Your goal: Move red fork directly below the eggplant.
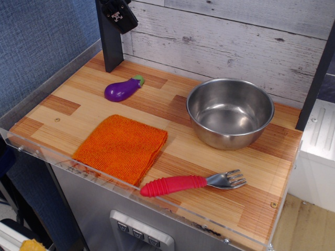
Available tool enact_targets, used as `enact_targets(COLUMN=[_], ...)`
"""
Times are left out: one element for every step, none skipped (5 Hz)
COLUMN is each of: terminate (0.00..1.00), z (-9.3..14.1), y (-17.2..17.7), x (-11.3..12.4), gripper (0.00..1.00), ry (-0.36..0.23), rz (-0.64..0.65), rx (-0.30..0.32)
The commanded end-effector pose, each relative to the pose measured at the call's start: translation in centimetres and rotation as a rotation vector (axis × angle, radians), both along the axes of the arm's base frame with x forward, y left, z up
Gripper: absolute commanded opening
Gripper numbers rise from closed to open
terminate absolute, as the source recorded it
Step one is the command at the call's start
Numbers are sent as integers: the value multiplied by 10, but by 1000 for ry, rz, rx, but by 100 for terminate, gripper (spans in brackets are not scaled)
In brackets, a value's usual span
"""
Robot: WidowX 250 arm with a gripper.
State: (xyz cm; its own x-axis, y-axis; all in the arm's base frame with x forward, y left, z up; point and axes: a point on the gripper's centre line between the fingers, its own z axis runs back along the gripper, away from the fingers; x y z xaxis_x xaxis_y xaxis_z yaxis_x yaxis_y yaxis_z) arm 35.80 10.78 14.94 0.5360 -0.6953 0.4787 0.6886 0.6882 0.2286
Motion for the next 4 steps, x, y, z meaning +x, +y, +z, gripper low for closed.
enact_targets(terminate=[0, 0, 0, 0], z=[0, -7, -18, -23], y=[0, -31, -61, -77], x=[0, -15, -33, -54], gripper=[100, 100, 100, 100], ry=[0, 1, 36, 75], rz=[0, -77, -157, -158], rx=[0, -26, -40, -60])
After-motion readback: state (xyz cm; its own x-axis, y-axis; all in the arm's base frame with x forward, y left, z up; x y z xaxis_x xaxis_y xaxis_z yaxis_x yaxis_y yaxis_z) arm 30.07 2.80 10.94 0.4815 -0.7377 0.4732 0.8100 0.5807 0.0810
